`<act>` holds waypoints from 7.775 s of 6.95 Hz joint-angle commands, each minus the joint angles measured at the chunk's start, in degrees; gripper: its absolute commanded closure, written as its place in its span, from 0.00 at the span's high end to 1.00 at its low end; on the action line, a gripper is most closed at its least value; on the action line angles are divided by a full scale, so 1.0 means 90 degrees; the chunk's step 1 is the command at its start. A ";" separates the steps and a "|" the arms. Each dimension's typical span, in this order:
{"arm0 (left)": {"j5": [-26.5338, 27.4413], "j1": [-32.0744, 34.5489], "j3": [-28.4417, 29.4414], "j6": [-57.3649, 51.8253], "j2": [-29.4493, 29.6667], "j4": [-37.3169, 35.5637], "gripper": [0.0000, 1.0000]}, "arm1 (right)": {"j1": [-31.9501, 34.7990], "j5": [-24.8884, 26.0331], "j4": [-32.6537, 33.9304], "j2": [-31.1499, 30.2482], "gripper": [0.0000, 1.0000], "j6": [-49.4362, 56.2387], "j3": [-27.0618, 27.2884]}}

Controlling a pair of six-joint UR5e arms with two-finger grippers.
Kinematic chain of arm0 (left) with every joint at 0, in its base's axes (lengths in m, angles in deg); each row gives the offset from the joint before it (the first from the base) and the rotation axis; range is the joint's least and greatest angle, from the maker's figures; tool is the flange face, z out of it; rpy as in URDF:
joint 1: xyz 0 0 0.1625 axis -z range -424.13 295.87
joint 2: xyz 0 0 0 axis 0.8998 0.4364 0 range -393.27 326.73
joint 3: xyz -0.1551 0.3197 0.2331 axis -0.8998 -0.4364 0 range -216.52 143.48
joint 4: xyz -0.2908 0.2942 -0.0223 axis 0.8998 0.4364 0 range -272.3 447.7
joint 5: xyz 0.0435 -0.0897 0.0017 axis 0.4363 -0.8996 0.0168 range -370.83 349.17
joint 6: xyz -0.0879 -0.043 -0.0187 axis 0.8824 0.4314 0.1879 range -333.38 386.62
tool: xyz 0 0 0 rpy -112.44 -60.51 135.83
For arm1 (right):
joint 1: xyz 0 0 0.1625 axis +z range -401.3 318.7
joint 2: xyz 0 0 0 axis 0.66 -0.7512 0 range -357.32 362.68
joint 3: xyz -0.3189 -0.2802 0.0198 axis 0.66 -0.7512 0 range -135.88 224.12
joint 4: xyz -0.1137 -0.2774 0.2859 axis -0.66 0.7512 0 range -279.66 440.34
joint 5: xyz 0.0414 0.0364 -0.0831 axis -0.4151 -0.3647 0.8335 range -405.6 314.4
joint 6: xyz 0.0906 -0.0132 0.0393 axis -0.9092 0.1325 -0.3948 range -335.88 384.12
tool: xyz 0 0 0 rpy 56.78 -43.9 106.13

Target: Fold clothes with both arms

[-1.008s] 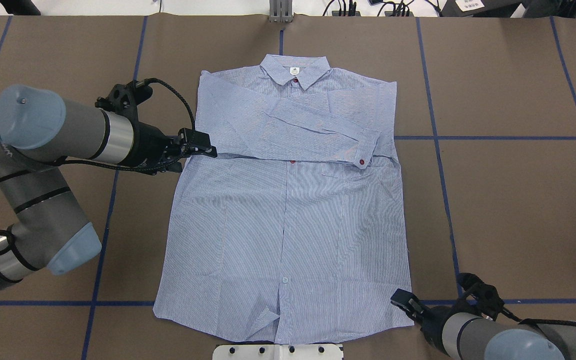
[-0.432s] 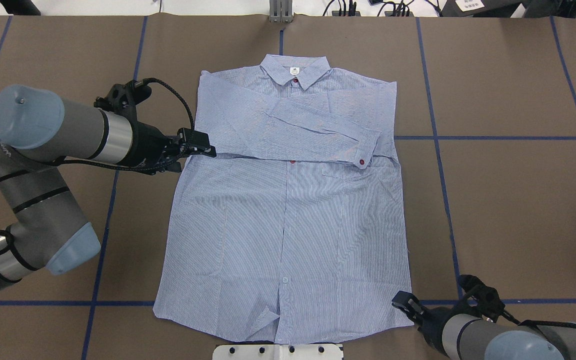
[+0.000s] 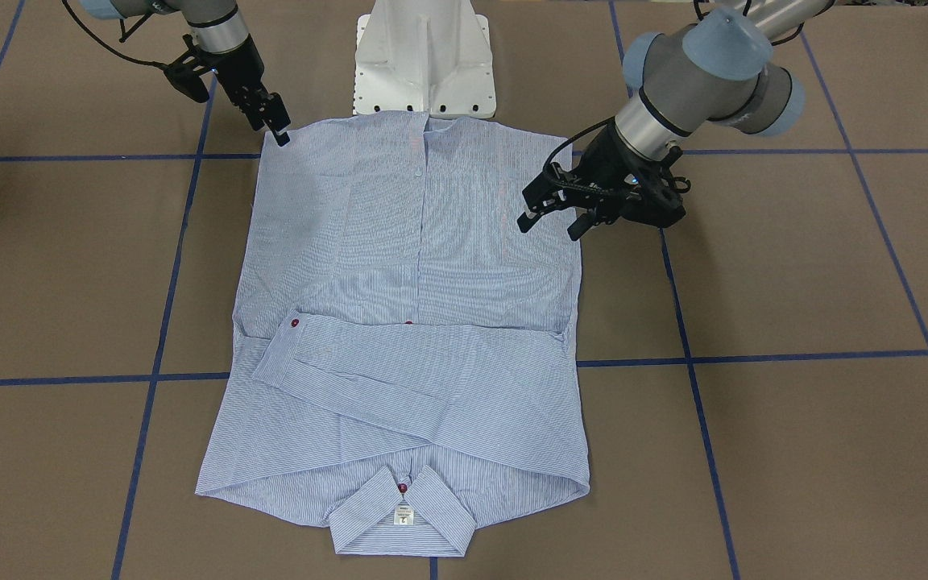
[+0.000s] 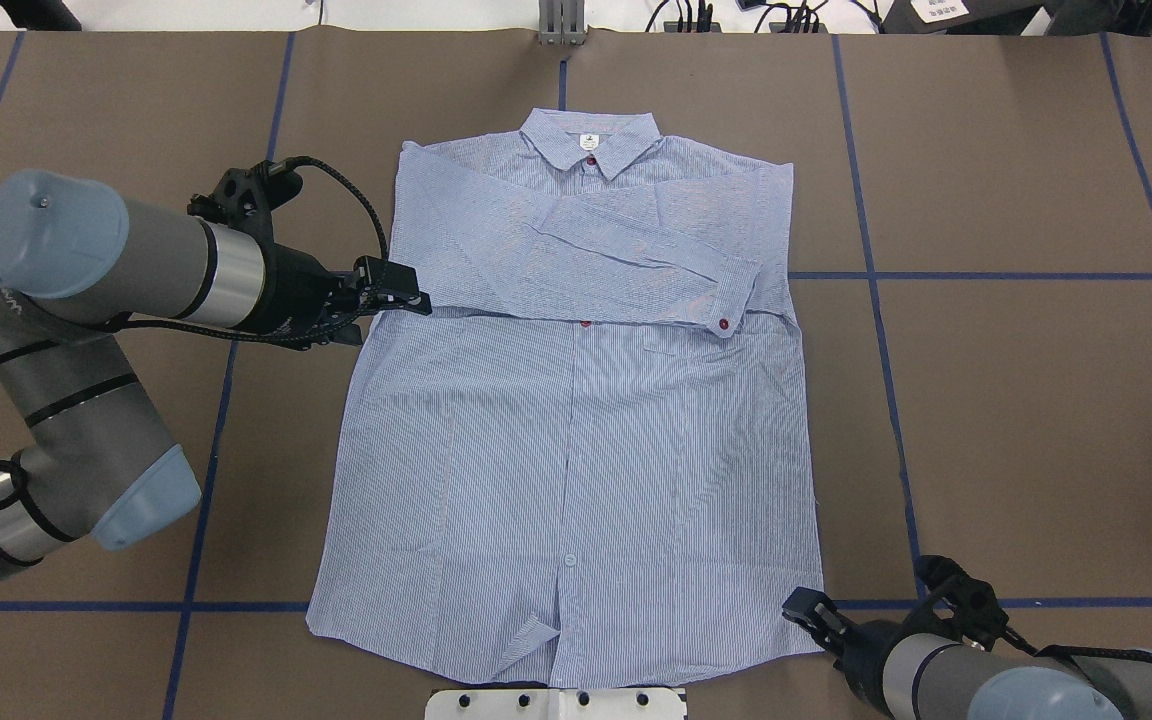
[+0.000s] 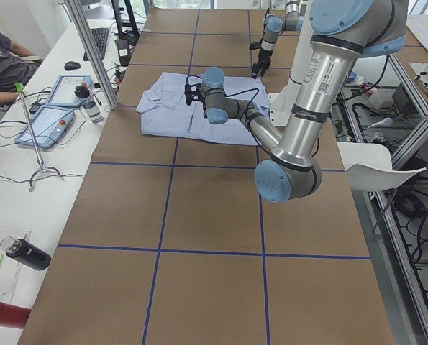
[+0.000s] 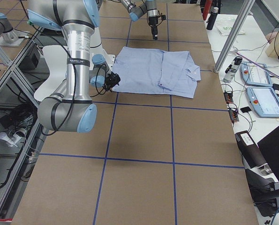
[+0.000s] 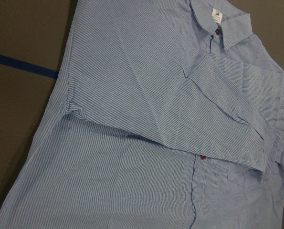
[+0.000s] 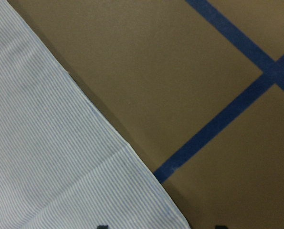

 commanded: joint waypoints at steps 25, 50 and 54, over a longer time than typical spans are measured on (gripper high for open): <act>0.2910 -0.3692 -0.1539 0.3379 -0.2550 -0.0753 0.41 | -0.0063 -0.0173 0.0156 -0.0087 0.00 -0.0152 0.0370; 0.0977 0.0790 0.0304 0.1682 0.0417 -0.0802 0.00 | 0.5472 -0.3396 0.3320 0.3642 0.00 0.2795 -0.1395; 0.0996 0.1025 0.1748 0.1514 0.1119 -0.0160 0.00 | 0.5689 -0.3406 0.3020 0.4296 0.00 0.3226 -0.2722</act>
